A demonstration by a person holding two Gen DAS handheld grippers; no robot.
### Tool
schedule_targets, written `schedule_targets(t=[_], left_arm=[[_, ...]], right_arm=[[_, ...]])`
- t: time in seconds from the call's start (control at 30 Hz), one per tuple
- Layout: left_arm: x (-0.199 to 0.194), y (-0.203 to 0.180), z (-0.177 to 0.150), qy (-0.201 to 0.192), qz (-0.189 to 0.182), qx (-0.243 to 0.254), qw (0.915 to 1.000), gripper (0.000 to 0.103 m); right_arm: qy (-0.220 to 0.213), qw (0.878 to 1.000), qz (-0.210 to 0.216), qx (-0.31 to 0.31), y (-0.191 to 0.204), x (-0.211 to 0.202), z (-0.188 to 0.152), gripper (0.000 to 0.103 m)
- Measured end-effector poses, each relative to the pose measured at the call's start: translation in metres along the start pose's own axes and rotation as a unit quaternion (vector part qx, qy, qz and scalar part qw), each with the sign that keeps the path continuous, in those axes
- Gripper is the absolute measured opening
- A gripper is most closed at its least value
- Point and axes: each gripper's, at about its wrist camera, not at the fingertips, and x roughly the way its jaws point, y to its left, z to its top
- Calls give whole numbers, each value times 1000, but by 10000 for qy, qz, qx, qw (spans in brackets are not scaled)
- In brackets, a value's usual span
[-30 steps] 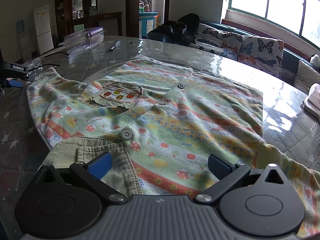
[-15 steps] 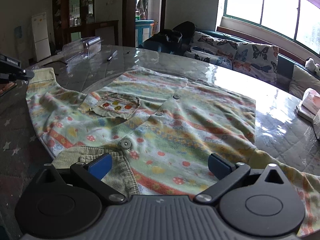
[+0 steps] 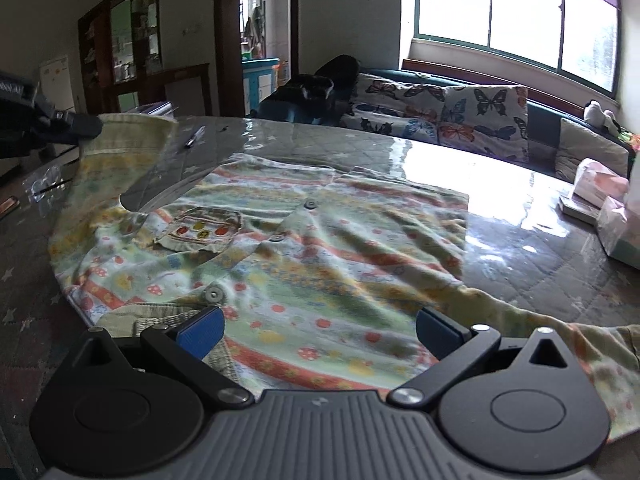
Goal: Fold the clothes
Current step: 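Lift the sleeve with the left gripper and fold it across the shirt front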
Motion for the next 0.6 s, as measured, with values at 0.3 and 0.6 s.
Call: schedule_targets(t=[0.3,0.6], left_arm=[[27,-49,-12,390,-670,258,9967,9],[51,-59,-33,871,-864,364,9918,12]], right_arm=[[-53,9993,-122,345,-18,-4,-6,103],[-76,9987,-199,454,-25,-8,-8,103]])
